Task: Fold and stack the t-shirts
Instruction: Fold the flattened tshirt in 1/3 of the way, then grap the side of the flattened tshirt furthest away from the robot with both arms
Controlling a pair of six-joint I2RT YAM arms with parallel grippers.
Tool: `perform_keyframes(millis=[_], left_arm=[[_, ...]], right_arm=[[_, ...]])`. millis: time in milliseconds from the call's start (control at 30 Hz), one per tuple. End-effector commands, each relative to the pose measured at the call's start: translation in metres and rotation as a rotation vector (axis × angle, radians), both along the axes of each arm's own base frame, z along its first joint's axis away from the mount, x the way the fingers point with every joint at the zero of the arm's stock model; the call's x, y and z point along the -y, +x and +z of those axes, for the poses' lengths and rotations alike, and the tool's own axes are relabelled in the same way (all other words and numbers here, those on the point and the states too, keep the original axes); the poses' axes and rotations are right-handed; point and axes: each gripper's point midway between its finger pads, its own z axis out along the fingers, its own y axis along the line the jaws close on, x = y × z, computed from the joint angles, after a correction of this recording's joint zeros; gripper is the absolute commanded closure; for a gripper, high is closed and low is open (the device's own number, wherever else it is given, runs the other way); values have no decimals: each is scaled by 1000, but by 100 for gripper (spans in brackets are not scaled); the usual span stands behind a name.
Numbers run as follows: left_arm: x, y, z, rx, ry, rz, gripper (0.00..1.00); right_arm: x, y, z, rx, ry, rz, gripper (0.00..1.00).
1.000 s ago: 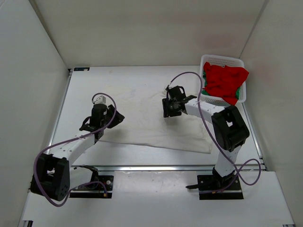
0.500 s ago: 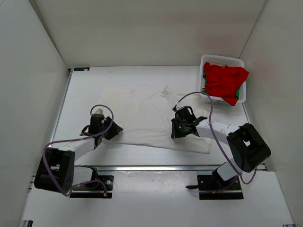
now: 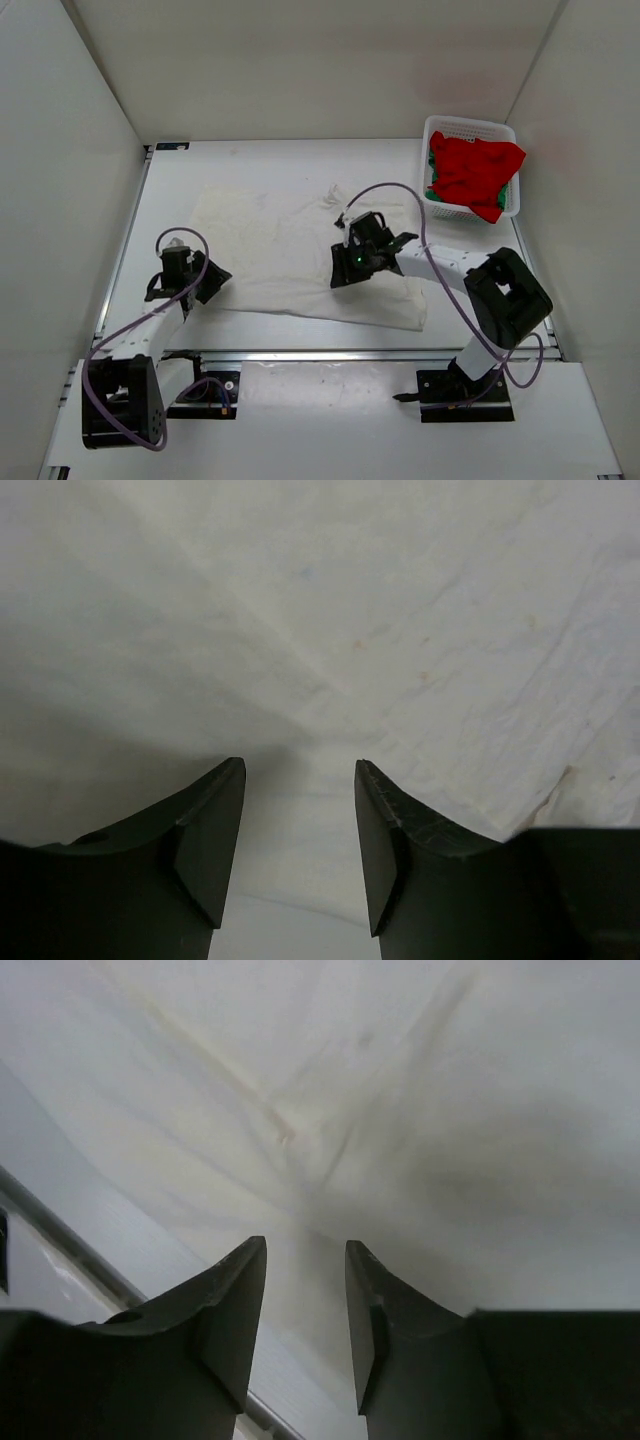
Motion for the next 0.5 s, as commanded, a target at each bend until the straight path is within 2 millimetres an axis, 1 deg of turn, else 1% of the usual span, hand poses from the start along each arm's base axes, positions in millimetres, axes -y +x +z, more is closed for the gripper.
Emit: perform_keyframes(millis=[0,33,67,100,133,167,200,233,267,300,333,367,400,433,467], left_arm=[[16,54,70,183,29,-68,42],[31,64,81,220,54,-106,41],[36,81,104,280,90,-107,41],[64,90,121,325,93,-187,43],[88,104,138,367,116,-232,45],[99,110,145,384,111,-255,46],[123,117,148,386,89,-319,50],[141,129,151,392,76,-352,52],[154,134,132,341,67,-386,54],[165,143,144,360,53,-409,55],[177,155,140,353,54,-431,55],[185,162,120,305,52,-449,55],[197,170,130,314,41,-472,55],[206,184,129,311,38,-482,55],[215,188,106,260,41,-508,54]], right_arm=[[22,70,71,176,84,-102,63],[34,88,80,202,95,-155,64],[36,106,92,239,108,-168,73],[50,130,96,253,98,-219,91],[63,147,97,276,78,-261,99],[66,163,93,274,62,-278,100],[75,186,88,295,20,-302,100],[89,199,70,275,-38,-337,100],[90,216,80,308,-42,-353,100],[99,234,73,307,-64,-374,96],[107,241,71,301,-79,-386,92],[111,254,64,291,-108,-401,84],[111,267,63,301,-122,-404,77],[115,279,59,306,-138,-414,69],[118,286,55,305,-152,-412,67]])
